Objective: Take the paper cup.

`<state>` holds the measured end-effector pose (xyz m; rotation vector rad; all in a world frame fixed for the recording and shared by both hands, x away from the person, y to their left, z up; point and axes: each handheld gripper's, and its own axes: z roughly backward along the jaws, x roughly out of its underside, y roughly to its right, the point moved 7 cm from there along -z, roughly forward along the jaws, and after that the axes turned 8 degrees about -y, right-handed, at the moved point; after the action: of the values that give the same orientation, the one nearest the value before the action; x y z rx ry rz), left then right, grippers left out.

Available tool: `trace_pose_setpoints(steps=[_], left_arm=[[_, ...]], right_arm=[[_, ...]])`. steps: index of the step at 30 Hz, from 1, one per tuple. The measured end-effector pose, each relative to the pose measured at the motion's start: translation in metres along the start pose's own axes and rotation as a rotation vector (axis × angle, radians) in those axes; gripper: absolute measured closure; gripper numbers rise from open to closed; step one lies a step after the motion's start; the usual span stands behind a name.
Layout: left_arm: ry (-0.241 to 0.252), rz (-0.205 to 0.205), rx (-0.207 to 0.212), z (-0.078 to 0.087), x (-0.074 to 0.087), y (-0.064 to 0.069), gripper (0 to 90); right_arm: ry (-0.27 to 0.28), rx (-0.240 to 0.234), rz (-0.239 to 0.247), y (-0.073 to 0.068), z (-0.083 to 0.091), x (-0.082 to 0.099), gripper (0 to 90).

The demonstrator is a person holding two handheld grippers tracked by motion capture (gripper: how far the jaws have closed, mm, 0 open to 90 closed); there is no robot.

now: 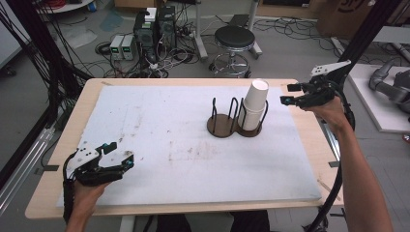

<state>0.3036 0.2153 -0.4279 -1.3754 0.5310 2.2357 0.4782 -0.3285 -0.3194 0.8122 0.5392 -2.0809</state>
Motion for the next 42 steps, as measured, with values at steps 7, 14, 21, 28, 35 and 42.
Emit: trace_pose_setpoints(steps=[7,14,21,28,35,42], left_arm=[[-0.01,-0.003,0.004,-0.001,0.002,0.0,19.6],[-0.018,-0.003,0.002,-0.002,0.003,0.001,19.6],[-0.037,-0.015,0.009,-0.004,0.006,0.003,19.6],[-0.035,-0.015,0.008,-0.001,0.007,0.001,19.6],[-0.035,-0.015,0.009,-0.002,0.007,0.001,19.6],[-0.039,-0.023,0.017,-0.003,0.006,0.003,19.6]], right_arm=[[-0.024,-0.016,0.035,0.004,0.003,-0.015,21.9],[-0.096,-0.026,0.097,0.005,0.0,-0.041,21.9],[-0.163,-0.051,0.141,0.003,-0.013,-0.057,21.9],[-0.21,-0.076,0.152,0.002,-0.026,-0.066,21.6],[-0.224,-0.09,0.164,0.001,-0.031,-0.068,20.7],[-0.262,-0.109,0.177,-0.003,-0.044,-0.067,19.9]])
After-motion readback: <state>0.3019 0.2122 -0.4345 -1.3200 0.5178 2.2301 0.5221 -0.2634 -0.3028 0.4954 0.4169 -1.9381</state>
